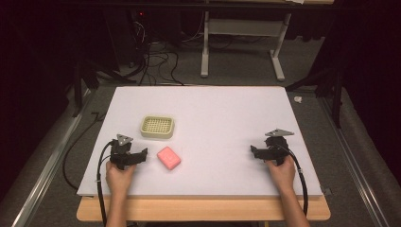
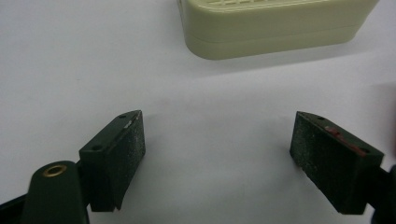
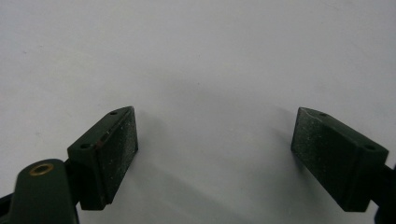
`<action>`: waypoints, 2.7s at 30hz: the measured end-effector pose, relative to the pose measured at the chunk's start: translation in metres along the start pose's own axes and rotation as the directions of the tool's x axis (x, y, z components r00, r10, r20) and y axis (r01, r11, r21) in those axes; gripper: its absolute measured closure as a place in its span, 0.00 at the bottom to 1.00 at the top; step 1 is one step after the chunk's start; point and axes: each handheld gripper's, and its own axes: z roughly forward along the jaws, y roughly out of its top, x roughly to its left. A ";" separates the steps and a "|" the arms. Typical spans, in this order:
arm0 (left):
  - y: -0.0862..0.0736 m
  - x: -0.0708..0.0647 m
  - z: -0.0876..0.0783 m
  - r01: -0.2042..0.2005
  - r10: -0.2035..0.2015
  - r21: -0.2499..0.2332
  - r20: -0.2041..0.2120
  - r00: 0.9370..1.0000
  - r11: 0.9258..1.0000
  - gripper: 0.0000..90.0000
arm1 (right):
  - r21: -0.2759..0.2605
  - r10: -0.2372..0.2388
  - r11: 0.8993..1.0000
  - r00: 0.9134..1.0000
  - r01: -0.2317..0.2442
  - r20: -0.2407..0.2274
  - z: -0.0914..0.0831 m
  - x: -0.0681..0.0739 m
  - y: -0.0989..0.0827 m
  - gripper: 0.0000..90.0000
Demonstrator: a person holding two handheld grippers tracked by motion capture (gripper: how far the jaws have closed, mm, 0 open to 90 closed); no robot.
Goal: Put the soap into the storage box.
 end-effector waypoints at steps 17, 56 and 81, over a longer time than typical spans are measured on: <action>0.000 0.000 0.000 0.000 0.000 0.002 0.000 1.000 1.000 0.21 | 0.000 0.000 1.000 1.000 0.000 0.000 0.000 0.000 0.000 0.17; 0.008 -0.010 -0.024 0.010 -0.006 -0.056 0.077 0.997 0.998 0.15 | 0.000 -0.006 1.000 1.000 0.006 0.000 0.000 0.000 0.000 0.17; 0.010 -0.045 -0.046 -0.065 0.084 -0.100 0.200 0.976 0.993 0.12 | 0.000 -0.006 1.000 1.000 0.006 0.001 0.000 0.000 0.000 0.17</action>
